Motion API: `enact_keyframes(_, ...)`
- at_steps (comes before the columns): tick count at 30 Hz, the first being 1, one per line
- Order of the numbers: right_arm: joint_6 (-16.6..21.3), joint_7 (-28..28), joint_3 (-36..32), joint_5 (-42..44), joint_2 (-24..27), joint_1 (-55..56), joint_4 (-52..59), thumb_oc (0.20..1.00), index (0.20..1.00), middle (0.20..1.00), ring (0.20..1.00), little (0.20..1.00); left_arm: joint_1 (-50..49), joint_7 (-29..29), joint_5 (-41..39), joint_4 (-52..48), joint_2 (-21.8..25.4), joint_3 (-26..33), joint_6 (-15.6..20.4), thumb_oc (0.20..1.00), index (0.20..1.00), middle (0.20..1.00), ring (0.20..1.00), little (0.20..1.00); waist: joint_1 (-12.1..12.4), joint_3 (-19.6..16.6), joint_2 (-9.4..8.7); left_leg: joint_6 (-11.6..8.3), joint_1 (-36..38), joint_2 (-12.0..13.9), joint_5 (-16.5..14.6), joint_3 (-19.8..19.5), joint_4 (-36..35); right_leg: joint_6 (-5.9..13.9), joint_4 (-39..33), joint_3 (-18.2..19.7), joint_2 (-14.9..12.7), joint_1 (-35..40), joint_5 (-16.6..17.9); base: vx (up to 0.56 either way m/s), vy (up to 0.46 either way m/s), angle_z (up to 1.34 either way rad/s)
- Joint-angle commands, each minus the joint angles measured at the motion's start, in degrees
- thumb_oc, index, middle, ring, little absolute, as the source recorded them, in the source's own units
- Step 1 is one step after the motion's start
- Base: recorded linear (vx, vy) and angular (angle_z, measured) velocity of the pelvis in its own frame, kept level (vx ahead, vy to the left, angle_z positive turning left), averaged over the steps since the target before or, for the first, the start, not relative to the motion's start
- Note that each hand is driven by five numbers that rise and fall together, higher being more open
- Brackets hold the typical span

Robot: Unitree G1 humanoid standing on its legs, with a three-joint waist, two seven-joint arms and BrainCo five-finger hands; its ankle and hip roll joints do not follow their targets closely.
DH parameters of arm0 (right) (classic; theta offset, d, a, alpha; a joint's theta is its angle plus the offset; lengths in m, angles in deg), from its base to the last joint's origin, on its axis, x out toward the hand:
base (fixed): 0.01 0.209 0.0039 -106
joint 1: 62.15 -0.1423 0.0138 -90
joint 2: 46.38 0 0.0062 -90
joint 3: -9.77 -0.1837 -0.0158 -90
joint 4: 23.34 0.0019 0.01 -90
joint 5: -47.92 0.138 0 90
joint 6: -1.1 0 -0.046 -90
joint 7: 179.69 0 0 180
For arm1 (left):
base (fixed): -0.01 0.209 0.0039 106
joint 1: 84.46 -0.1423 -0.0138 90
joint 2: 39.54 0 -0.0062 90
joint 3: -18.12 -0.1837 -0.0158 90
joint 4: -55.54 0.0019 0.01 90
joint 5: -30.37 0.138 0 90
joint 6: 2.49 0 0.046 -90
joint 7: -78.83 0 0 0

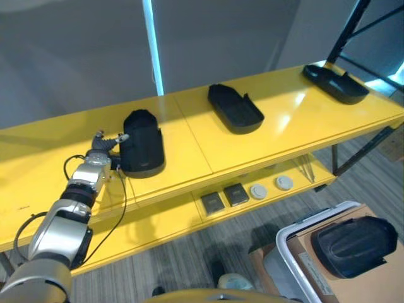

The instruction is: Move parts from the plastic box to the shelf.

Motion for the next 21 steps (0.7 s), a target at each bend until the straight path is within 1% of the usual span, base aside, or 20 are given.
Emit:
enact_keyframes(1, -0.10, -2.55, -1.42, -1.92, 0.18, -4.09, -4.73, 1.000, 1.000, 1.000, 1.000, 1.000, 7.80, 2.88, 7.76, 2.02, 3.78, -0.28, 7.76, 1.000, 1.000, 1.000, 1.000, 1.000, -1.21, 0.62, 4.54, -1.11, -1.58, 1.93, 1.91, 3.00, 0.00, 3.79, 0.19, 0.86, -1.39, 2.42, -2.12, -0.10, 0.000, -0.13)
enact_keyframes(2, -0.29, -3.44, -1.86, -2.91, 0.45, -3.81, -6.02, 1.000, 1.000, 1.000, 1.000, 1.000, 8.73, 2.55, 10.03, 0.39, 4.86, -1.18, 7.34, 1.000, 1.000, 1.000, 1.000, 1.000, -1.05, 0.20, 4.37, -1.14, -1.30, 2.04, 1.84, 3.35, 0.00, 3.97, 0.19, 0.68, -1.46, 2.63, -1.96, -0.13, -0.009, -0.14)
enact_keyframes(3, -0.61, -3.27, -2.72, -1.35, 0.73, -3.43, -7.79, 1.000, 1.000, 1.000, 1.000, 1.000, 9.88, 3.75, 10.14, -3.33, 7.30, -3.09, 8.17, 1.000, 1.000, 1.000, 1.000, 1.000, -0.66, -0.43, 4.15, -1.09, -0.80, 2.11, 1.68, 3.64, 0.00, 4.29, 0.19, 0.27, -1.69, 2.95, -1.67, -0.12, -0.010, -0.13)
enact_keyframes(4, -0.90, -3.07, -2.94, -0.86, 0.80, -3.41, -7.93, 1.000, 1.000, 1.000, 1.000, 1.000, 10.05, 3.98, 10.09, -3.95, 7.81, -3.37, 8.81, 1.000, 1.000, 1.000, 1.000, 1.000, -0.57, -0.49, 4.09, -1.07, -0.67, 2.12, 1.63, 3.65, 0.00, 4.34, 0.19, 0.19, -1.73, 3.06, -1.65, -0.11, -0.009, -0.08)
enact_keyframes(5, -1.47, -2.71, -4.16, 0.02, 0.81, -3.34, -8.87, 1.000, 1.000, 1.000, 1.000, 1.000, 10.16, 3.14, 9.51, -7.10, 9.35, -3.30, 8.53, 1.000, 1.000, 1.000, 1.000, 1.000, -0.18, -1.00, 3.96, -0.93, -0.41, 2.10, 1.44, 3.62, 0.00, 4.42, 0.19, 0.03, -1.87, 3.27, -1.58, -0.08, -0.001, 0.04)
enact_keyframes(6, -2.28, -2.30, -5.16, -0.01, 0.75, -3.42, -9.50, 1.000, 1.000, 1.000, 1.000, 1.000, 9.65, 1.96, 8.39, -9.70, 10.30, -3.03, 9.98, 1.000, 1.000, 1.000, 1.000, 1.000, 0.19, -1.36, 3.86, -0.78, -0.21, 2.03, 1.26, 3.45, 0.00, 4.48, 0.19, -0.12, -1.98, 3.44, -1.55, -0.08, 0.000, 0.05)
enact_keyframes(8, -3.45, -2.34, -6.25, -1.25, 0.72, -3.68, -10.17, 1.000, 1.000, 1.000, 1.000, 1.000, 8.41, -0.48, 9.42, -12.76, 11.06, -2.17, 11.24, 1.000, 1.000, 1.000, 1.000, 1.000, 0.72, -1.66, 3.72, -0.63, -0.05, 1.94, 1.03, 3.06, 0.00, 4.49, 0.19, -0.23, -2.08, 3.69, -1.62, -0.09, 0.018, 0.08)
enact_keyframes(9, -3.68, -2.15, -7.04, -2.81, 0.01, -3.72, -11.39, 1.000, 1.000, 1.000, 1.000, 1.000, 5.47, -4.91, 8.25, -18.46, 11.69, -1.50, 12.91, 1.000, 1.000, 1.000, 1.000, 1.000, 1.47, -1.97, 3.57, -0.36, 0.05, 1.70, 0.69, 2.60, 0.00, 4.48, 0.19, -0.28, -2.23, 3.86, -1.55, -0.14, 0.062, 0.12)
enact_keyframes(10, -3.06, -0.89, -7.86, -1.56, -0.83, -3.81, -11.90, 1.000, 1.000, 1.000, 1.000, 1.000, 1.21, -8.56, 3.38, -26.18, 10.48, 0.14, 13.43, 0.476, 0.476, 0.476, 0.476, 0.476, 2.57, -2.06, 3.25, -0.03, 0.04, 1.41, 0.41, 1.67, 0.00, 4.41, 0.19, -0.48, -2.38, 4.13, -1.48, -0.13, 0.068, 0.11)
enact_keyframes(11, -2.96, -0.68, -8.12, -1.85, -0.98, -3.86, -11.87, 1.000, 1.000, 1.000, 1.000, 1.000, -0.40, -9.31, 2.80, -28.72, 9.85, 0.74, 13.38, 0.310, 0.310, 0.310, 0.310, 0.310, 2.89, -2.10, 3.17, 0.11, 0.08, 1.30, 0.29, 1.38, 0.00, 4.40, 0.19, -0.57, -2.43, 4.26, -1.51, -0.08, 0.059, 0.09)
enact_keyframes(12, -2.64, -0.18, -8.66, -2.99, -1.39, -4.09, -11.85, 1.000, 1.000, 1.000, 1.000, 1.000, -4.31, -10.77, 1.44, -34.05, 7.80, 2.11, 13.36, 0.200, 0.200, 0.200, 0.200, 0.200, 3.66, -2.21, 2.98, 0.43, 0.11, 1.10, 0.05, 0.74, 0.00, 4.30, 0.19, -0.78, -2.53, 4.50, -1.55, -0.03, 0.037, 0.11)
enact_keyframes(13, -2.50, 0.00, -8.66, -3.29, -1.43, -4.12, -11.85, 1.000, 1.000, 1.000, 1.000, 1.000, -5.44, -11.37, 0.94, -35.20, 7.21, 2.54, 13.49, 0.200, 0.200, 0.200, 0.200, 0.200, 3.81, -2.29, 2.99, 0.52, 0.12, 1.04, -0.02, 0.56, 0.00, 4.28, 0.19, -0.83, -2.55, 4.57, -1.57, -0.03, 0.043, 0.15)
enact_keyframes(14, -2.44, 0.40, -8.73, -3.83, -1.67, -4.20, -11.61, 1.000, 1.000, 1.000, 1.000, 1.000, -7.79, -12.49, 1.31, -37.34, 5.56, 3.35, 14.36, 0.200, 0.200, 0.200, 0.200, 0.200, 4.19, -2.45, 2.87, 0.72, 0.12, 0.88, -0.20, 0.18, 0.00, 4.22, 0.19, -0.98, -2.57, 4.71, -1.66, -0.03, 0.044, 0.18)
enact_keyframes(15, -2.18, 1.00, -8.36, -4.42, -2.05, -4.50, -11.12, 1.000, 1.000, 1.000, 1.000, 1.000, -11.59, -11.97, 0.51, -40.77, 2.97, 4.18, 15.65, 0.200, 0.200, 0.200, 0.200, 0.200, 5.05, -2.51, 2.56, 1.03, 0.08, 0.67, -0.42, -0.51, 0.00, 4.10, 0.19, -1.41, -2.64, 5.01, -1.78, -0.04, 0.048, 0.16)
enact_keyframes(17, -2.31, 2.44, -7.50, -4.37, -2.61, -4.71, -10.33, 1.000, 1.000, 1.000, 1.000, 1.000, -14.85, -12.55, 0.06, -42.59, 0.38, 4.11, 16.50, 0.200, 0.200, 0.200, 0.200, 0.200, 5.67, -2.64, 2.23, 1.41, -0.03, 0.37, -0.75, -1.06, 0.00, 4.05, 0.19, -1.79, -2.72, 5.22, -1.96, -0.03, 0.030, 0.08)
enact_keyframes(18, -2.29, 2.64, -7.40, -4.55, -2.69, -4.70, -10.22, 1.000, 1.000, 1.000, 1.000, 1.000, -15.24, -12.60, -0.20, -42.79, 0.09, 4.09, 16.63, 0.200, 0.200, 0.200, 0.200, 0.200, 5.72, -2.69, 2.19, 1.45, -0.05, 0.33, -0.80, -1.13, 0.00, 4.05, 0.19, -1.84, -2.73, 5.24, -1.98, -0.02, 0.009, 0.04)
enact_keyframes(21, -3.45, 4.05, -6.60, -3.51, -3.27, -4.98, -9.33, 1.000, 1.000, 1.000, 1.000, 1.000, -19.82, -14.21, -1.30, -44.15, -3.47, 3.59, 19.03, 0.200, 0.200, 0.200, 0.200, 0.200, 6.55, -2.57, 1.64, 1.72, -0.33, 0.10, -1.04, -1.57, 0.00, 3.96, 0.19, -2.32, -2.73, 5.33, -1.98, 0.00, 0.005, 0.03)
